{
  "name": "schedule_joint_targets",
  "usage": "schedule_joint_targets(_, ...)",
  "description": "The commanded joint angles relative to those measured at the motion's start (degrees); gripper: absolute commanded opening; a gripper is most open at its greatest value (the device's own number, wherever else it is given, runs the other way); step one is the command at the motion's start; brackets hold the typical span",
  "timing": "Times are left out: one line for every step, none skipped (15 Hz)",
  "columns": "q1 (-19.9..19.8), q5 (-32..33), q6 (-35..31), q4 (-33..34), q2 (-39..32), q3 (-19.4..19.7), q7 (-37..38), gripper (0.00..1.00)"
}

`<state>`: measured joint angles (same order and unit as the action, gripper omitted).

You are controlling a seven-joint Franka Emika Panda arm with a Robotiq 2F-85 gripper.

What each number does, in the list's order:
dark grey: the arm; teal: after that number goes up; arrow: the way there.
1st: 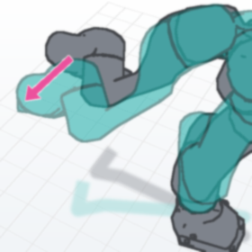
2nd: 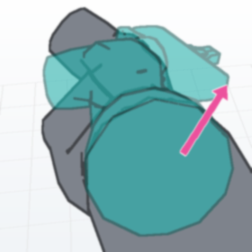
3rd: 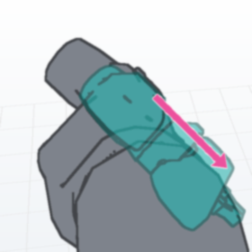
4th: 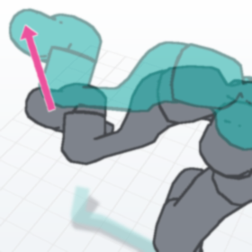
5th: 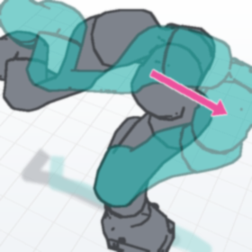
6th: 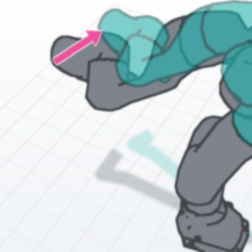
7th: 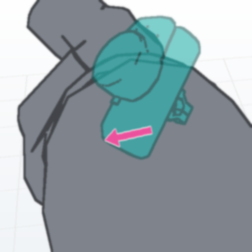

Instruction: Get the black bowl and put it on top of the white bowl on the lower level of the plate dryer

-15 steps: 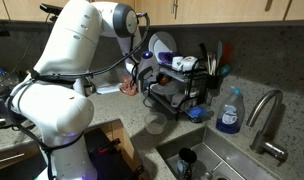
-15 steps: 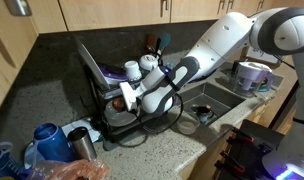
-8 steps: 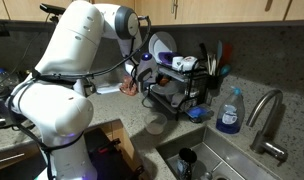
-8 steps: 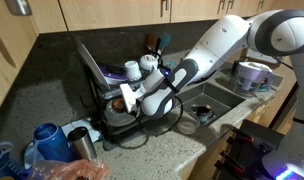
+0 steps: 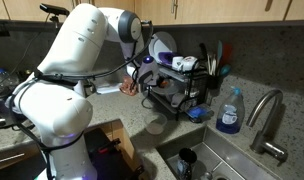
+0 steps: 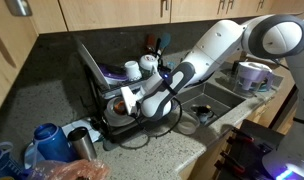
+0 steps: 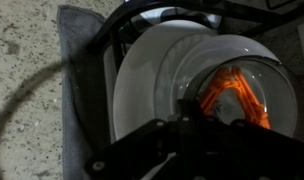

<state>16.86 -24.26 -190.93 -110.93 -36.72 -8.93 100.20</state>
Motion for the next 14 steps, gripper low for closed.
schedule_joint_targets(-1.23, -1.46, -1.28, 1.45, -0.68, -1.07, -0.83, 0.30)
schedule_joint_targets(-1.41, -1.46, -1.33, 1.35, -0.53, -1.21, -0.84, 0.35)
schedule_joint_targets(-1.32, -1.51, -1.51, 1.24, -0.40, -1.11, -0.83, 0.43)
schedule_joint_targets(-1.41, -1.55, -1.57, 1.05, -0.16, -1.17, -0.81, 0.50)
schedule_joint_targets(-1.43, -1.60, -1.89, 0.86, 0.08, -1.23, -0.82, 0.58)
schedule_joint_targets(-1.41, -1.61, -2.16, 0.69, 0.29, -1.25, -0.92, 0.65)
schedule_joint_targets(-1.34, -1.68, -2.64, 0.49, 0.51, -1.26, -1.17, 0.69)
schedule_joint_targets(-1.35, -1.75, -3.08, 0.28, 0.79, -1.38, -1.59, 0.69)
schedule_joint_targets(-1.33, -1.83, -3.59, 0.02, 1.07, -1.48, -1.80, 0.71)
schedule_joint_targets(-1.28, -1.92, -4.15, -0.24, 1.34, -1.59, -1.93, 0.69)
schedule_joint_targets(-1.30, -1.93, -4.66, -0.50, 1.69, -1.82, -2.03, 0.64)
schedule_joint_targets(-1.35, -1.95, -5.16, -0.66, 1.87, -2.04, -2.16, 0.62)
schedule_joint_targets(-1.37, -1.97, -5.83, -0.87, 2.09, -2.26, -2.43, 0.59)
schedule_joint_targets(-1.42, -2.05, -6.23, -1.01, 2.26, -2.46, -2.71, 0.61)
